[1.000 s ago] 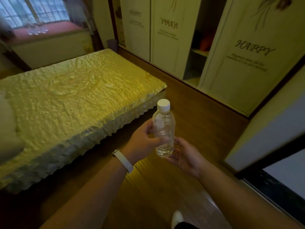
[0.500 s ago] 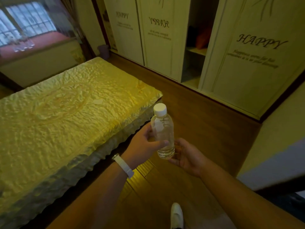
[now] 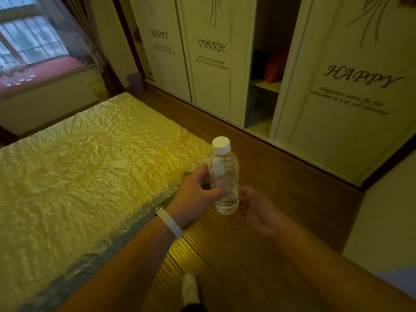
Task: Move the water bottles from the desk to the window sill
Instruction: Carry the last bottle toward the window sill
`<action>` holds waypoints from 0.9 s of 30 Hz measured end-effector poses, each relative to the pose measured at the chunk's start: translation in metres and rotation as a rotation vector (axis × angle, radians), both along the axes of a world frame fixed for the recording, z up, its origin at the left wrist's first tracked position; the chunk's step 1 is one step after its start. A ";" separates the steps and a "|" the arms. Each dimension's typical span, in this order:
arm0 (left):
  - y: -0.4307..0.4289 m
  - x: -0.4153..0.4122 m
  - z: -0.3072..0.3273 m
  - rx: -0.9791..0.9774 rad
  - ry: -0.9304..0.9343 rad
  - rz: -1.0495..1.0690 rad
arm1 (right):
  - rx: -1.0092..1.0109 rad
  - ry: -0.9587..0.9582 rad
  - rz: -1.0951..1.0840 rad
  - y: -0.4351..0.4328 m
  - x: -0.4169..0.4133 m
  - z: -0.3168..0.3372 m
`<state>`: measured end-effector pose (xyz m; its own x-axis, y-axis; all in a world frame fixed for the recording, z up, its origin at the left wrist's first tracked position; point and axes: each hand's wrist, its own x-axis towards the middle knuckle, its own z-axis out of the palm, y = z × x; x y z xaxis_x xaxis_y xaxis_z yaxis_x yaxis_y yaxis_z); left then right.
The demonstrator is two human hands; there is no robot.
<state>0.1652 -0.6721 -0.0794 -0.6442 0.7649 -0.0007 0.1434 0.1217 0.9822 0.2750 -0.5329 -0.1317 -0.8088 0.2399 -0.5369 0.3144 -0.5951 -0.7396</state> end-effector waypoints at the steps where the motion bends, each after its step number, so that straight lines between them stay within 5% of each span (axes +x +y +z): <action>1: 0.007 -0.013 -0.003 -0.004 -0.004 0.006 | -0.006 -0.004 -0.010 0.006 -0.011 -0.003; 27: 0.253 -0.377 -0.006 0.002 -0.088 -0.275 | 0.019 -0.123 -0.366 0.215 -0.340 0.002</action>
<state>-0.2122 -0.4187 -0.0857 -0.4101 0.9109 -0.0455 0.0847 0.0877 0.9925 -0.0646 -0.3179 -0.1300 -0.5980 0.5115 -0.6170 0.1705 -0.6711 -0.7215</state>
